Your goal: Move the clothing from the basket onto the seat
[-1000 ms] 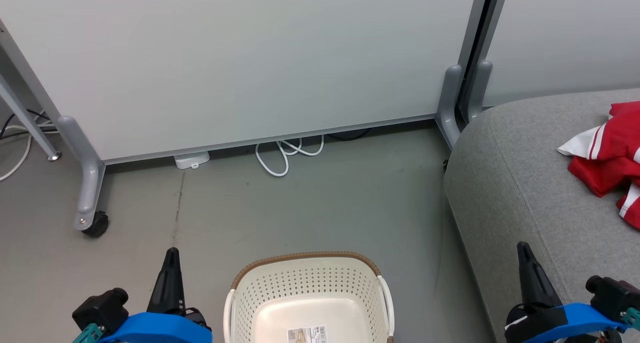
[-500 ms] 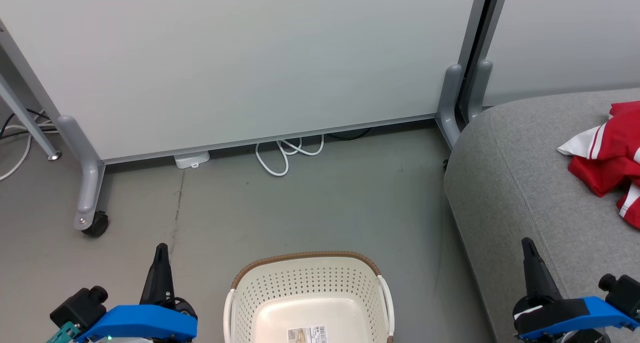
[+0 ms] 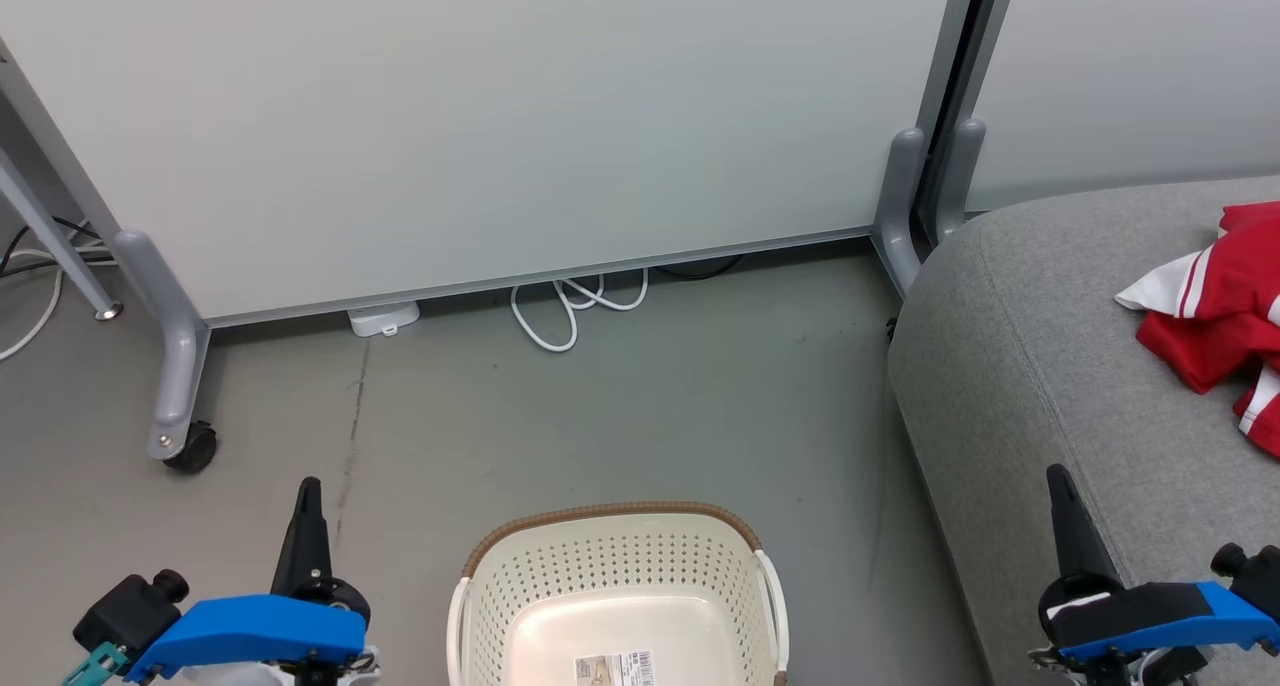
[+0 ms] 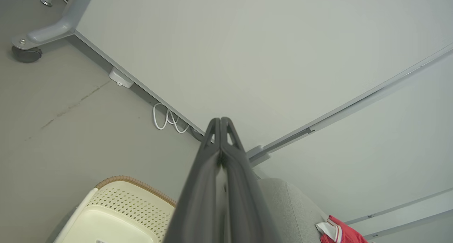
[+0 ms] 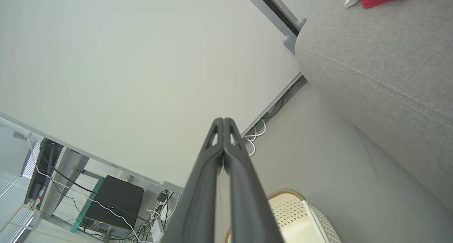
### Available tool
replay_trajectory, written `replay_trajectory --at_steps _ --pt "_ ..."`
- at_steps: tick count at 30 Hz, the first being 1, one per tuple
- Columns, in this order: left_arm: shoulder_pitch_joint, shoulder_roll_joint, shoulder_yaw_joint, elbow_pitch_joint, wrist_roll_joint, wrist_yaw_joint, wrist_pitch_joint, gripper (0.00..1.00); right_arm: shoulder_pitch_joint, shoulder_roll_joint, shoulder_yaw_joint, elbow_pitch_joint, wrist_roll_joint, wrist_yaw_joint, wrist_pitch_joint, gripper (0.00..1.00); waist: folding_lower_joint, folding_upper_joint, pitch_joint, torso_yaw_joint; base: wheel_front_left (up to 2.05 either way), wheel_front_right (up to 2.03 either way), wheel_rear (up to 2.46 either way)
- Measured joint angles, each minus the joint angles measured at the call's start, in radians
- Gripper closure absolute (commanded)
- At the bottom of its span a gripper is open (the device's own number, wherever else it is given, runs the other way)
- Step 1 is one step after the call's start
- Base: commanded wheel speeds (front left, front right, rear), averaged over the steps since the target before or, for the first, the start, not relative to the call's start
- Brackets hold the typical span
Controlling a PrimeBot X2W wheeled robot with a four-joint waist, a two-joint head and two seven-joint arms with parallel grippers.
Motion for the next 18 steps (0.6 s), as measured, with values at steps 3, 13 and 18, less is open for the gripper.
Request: replay_trajectory --at_steps 3,13,18 --pt "-0.001 0.0 0.004 -0.001 -0.034 0.0 0.009 1.0 -0.001 0.0 -0.002 0.0 0.036 0.0 0.009 1.0 0.0 0.0 0.0 0.0 0.0 0.0 0.0" --pt "-0.009 0.0 0.015 -0.006 -0.146 0.0 0.039 1.0 -0.008 0.0 -0.007 -0.004 0.151 0.0 0.036 1.0 0.0001 0.0 0.001 0.0 0.0 0.0 0.0" --pt "-0.017 0.0 0.024 -0.009 -0.198 0.0 0.052 1.0 -0.012 0.0 -0.01 -0.005 0.205 0.0 0.05 1.0 0.0 0.0 0.001 0.0 0.0 0.0 0.0"
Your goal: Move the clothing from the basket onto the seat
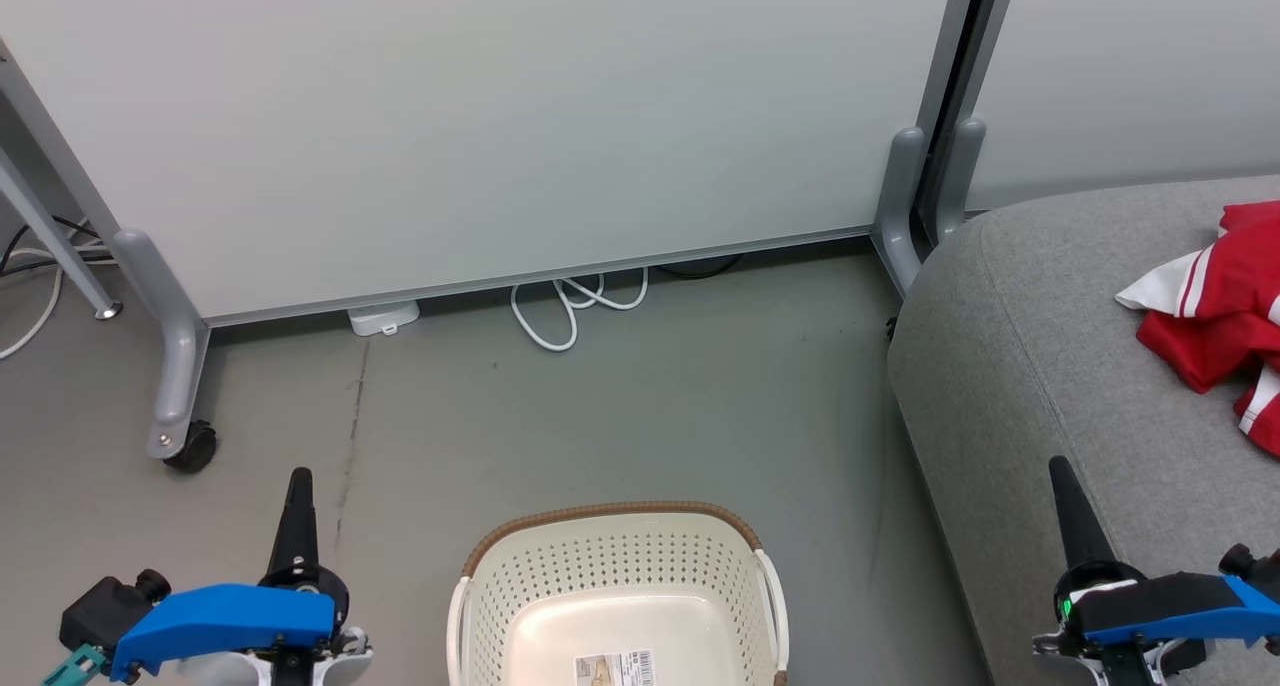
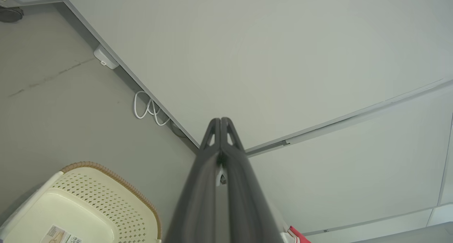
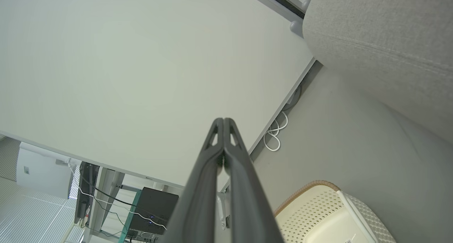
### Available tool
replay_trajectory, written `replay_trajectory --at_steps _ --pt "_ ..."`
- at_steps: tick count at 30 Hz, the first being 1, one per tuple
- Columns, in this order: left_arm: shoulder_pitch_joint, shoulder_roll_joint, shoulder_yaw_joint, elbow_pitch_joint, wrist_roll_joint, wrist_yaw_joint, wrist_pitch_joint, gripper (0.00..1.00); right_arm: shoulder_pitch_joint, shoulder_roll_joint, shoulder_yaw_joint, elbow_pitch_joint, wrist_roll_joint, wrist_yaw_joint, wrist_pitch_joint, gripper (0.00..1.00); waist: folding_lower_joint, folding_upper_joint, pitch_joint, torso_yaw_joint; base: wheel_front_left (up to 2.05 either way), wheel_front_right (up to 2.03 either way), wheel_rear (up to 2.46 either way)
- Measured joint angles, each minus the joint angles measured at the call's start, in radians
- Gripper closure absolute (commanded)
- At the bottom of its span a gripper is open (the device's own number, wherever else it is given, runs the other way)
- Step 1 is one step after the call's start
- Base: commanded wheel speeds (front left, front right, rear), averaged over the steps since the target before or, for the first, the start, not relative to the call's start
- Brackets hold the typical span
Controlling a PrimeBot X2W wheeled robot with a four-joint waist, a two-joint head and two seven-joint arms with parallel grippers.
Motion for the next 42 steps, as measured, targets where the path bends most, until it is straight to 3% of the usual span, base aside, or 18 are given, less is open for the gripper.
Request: replay_trajectory --at_steps 42 --pt "-0.029 0.0 0.05 -0.012 -0.355 -0.001 0.093 1.0 -0.03 -0.001 -0.014 -0.012 0.374 0.0 0.092 1.0 0.0 0.0 0.003 0.0 0.0 0.0 0.0"
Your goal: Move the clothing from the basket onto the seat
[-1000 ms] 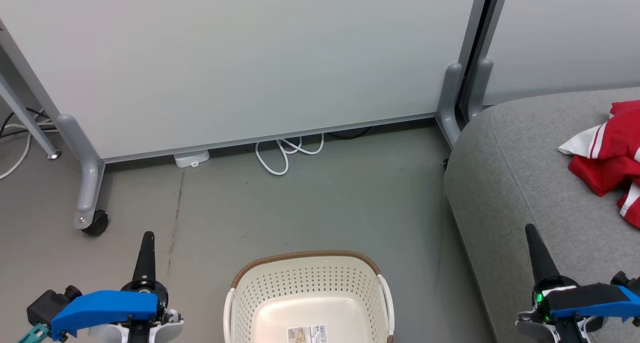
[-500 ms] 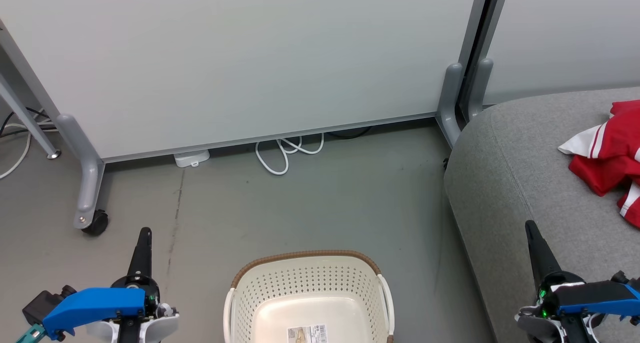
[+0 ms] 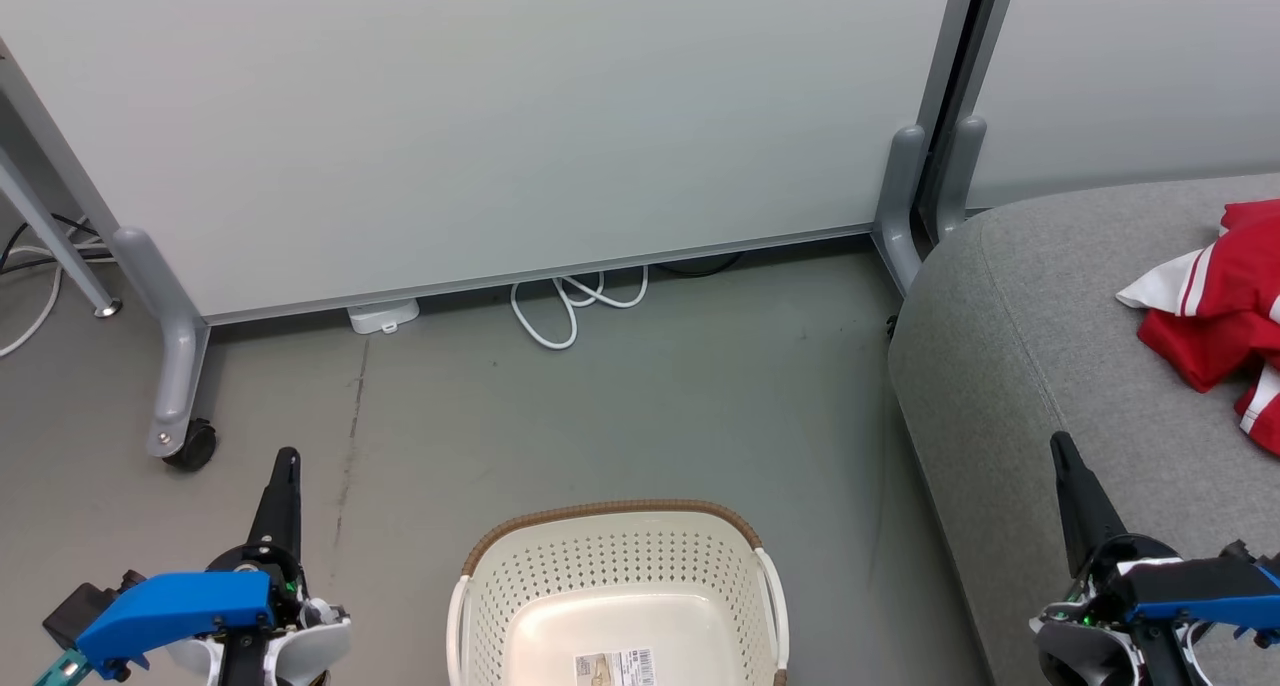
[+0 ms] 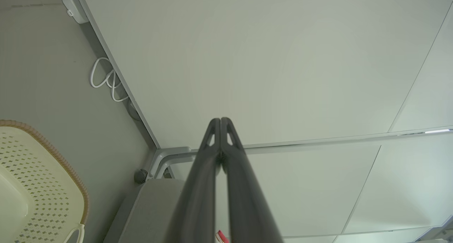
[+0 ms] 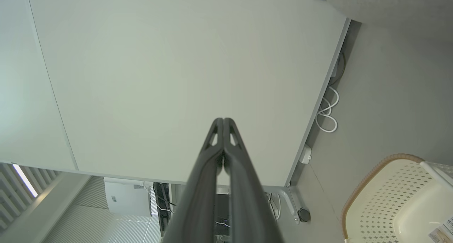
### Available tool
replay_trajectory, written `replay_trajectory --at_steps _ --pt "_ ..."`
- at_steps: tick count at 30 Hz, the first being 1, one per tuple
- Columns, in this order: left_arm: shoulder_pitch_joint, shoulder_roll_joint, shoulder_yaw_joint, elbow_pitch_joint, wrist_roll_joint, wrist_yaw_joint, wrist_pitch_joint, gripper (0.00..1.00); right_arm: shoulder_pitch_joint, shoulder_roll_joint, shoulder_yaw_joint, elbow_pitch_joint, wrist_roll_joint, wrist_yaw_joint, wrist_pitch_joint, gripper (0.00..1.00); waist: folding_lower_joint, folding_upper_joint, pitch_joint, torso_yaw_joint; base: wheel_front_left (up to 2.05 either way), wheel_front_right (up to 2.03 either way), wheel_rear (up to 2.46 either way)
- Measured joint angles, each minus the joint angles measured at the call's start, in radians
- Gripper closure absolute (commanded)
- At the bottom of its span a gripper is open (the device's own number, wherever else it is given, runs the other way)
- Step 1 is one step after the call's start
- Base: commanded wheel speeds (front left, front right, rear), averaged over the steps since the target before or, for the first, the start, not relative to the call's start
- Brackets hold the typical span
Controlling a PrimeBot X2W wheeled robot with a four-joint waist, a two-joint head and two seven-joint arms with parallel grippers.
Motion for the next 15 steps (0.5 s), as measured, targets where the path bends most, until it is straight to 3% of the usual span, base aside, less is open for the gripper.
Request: replay_trajectory --at_steps 15 --pt "-0.011 0.0 0.017 -0.004 -0.1 -0.001 0.027 1.0 -0.004 0.0 -0.005 -0.003 0.108 0.0 0.026 1.0 0.0 0.0 0.001 0.0 0.0 0.0 0.0"
